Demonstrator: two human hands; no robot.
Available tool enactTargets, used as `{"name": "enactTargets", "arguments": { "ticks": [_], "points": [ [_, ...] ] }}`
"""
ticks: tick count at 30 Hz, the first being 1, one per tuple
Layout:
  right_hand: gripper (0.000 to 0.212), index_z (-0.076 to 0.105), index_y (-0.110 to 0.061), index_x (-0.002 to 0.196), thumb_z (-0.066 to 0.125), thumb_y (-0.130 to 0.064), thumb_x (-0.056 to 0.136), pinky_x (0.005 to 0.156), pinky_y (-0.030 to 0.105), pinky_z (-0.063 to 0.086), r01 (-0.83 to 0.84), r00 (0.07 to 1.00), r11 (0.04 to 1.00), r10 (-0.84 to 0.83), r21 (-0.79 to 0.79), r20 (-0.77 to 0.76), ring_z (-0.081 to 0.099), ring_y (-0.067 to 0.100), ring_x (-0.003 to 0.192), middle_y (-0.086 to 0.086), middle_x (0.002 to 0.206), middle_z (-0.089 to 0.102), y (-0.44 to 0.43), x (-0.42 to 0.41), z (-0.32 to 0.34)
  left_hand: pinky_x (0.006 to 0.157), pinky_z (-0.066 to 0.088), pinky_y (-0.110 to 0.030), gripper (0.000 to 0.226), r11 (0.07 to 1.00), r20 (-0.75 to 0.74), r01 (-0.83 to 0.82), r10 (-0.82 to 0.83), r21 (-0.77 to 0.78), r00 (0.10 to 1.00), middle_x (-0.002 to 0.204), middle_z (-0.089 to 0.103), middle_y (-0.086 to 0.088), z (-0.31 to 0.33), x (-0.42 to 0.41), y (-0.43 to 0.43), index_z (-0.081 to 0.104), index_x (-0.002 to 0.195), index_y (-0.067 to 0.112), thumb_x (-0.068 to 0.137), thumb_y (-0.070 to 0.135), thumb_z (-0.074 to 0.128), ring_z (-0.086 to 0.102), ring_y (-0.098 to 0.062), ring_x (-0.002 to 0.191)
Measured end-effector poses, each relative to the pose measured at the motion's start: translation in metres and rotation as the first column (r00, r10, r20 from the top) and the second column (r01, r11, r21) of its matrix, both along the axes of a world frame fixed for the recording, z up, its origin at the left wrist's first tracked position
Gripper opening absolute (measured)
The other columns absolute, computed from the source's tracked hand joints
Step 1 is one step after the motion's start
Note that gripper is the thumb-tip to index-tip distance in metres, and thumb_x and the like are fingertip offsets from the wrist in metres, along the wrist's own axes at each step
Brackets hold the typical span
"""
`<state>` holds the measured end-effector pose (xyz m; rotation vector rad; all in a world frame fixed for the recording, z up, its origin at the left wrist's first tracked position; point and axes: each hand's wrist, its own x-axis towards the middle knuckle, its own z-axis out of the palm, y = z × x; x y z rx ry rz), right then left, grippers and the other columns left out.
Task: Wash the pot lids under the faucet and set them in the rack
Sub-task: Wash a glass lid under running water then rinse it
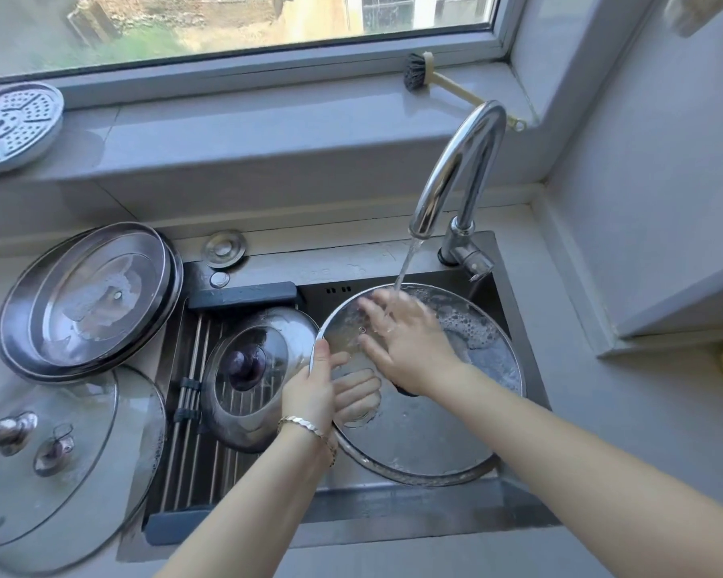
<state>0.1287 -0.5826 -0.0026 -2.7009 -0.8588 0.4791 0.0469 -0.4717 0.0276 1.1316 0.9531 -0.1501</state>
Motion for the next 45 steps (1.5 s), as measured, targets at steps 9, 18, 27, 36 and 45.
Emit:
{"name": "enactTargets", "arguments": {
  "ticks": [9,18,27,36,45],
  "points": [
    [0.061,0.015,-0.015,0.149,0.029,-0.043,0.097,0.117,0.033,0.003,0.105,0.994,0.983,-0.103,0.15,-0.023,0.005,0.018,0.145,0.002,0.156,0.011,-0.003,0.0,0.004,0.056,0.058,-0.038,0.032,0.988,0.012,-0.044,0.043,0.147,0.999,0.078,0.067,-0.024,0.012,0.005,0.003,0.059,0.09,0.006,0.094,0.036,0.047,0.07,-0.026,0.057],
    [0.035,0.064,-0.003,0.111,0.037,-0.009,0.09,0.085,0.032,0.047,0.512,0.79,0.856,-0.501,-0.07,-0.354,0.056,0.032,0.109,0.017,0.121,0.058,-0.034,-0.024,-0.034,0.065,0.041,-0.033,0.025,0.459,-0.012,0.161,-0.311,0.874,0.95,0.067,0.059,-0.007,0.042,0.019,0.005,0.06,0.084,0.009,0.095,0.025,0.046,0.057,-0.031,0.071],
    [0.062,0.01,-0.009,0.149,0.034,-0.036,0.099,0.118,0.027,0.003,0.457,0.851,0.819,-0.289,0.347,-0.438,0.0,0.013,0.145,0.002,0.158,0.002,0.01,-0.055,-0.006,0.065,0.057,-0.046,0.027,0.783,0.133,-0.036,-0.06,0.62,0.989,0.069,0.065,-0.007,0.044,0.012,0.009,0.055,0.068,0.021,0.094,0.023,0.05,0.067,-0.028,0.067],
    [0.06,0.038,-0.001,0.14,0.033,-0.037,0.092,0.116,0.039,0.017,0.156,0.968,0.81,-0.239,0.566,0.075,0.018,0.023,0.138,0.017,0.146,0.034,0.039,-0.025,0.008,0.056,0.059,-0.04,0.022,0.945,0.125,-0.123,0.088,0.302,0.988,0.063,0.065,-0.011,0.029,0.002,-0.006,0.062,0.074,0.014,0.093,0.018,0.053,0.065,-0.023,0.056],
    [0.058,0.049,-0.013,0.133,0.035,-0.045,0.088,0.112,0.04,0.024,-0.049,0.972,0.902,-0.055,0.43,0.227,0.031,0.019,0.127,0.011,0.136,0.047,0.013,0.0,-0.005,0.042,0.055,-0.029,0.024,0.978,0.134,-0.133,0.112,0.161,0.985,0.067,0.067,-0.017,0.028,0.003,-0.007,0.058,0.082,0.008,0.095,0.026,0.048,0.068,-0.022,0.049]
  ]
}}
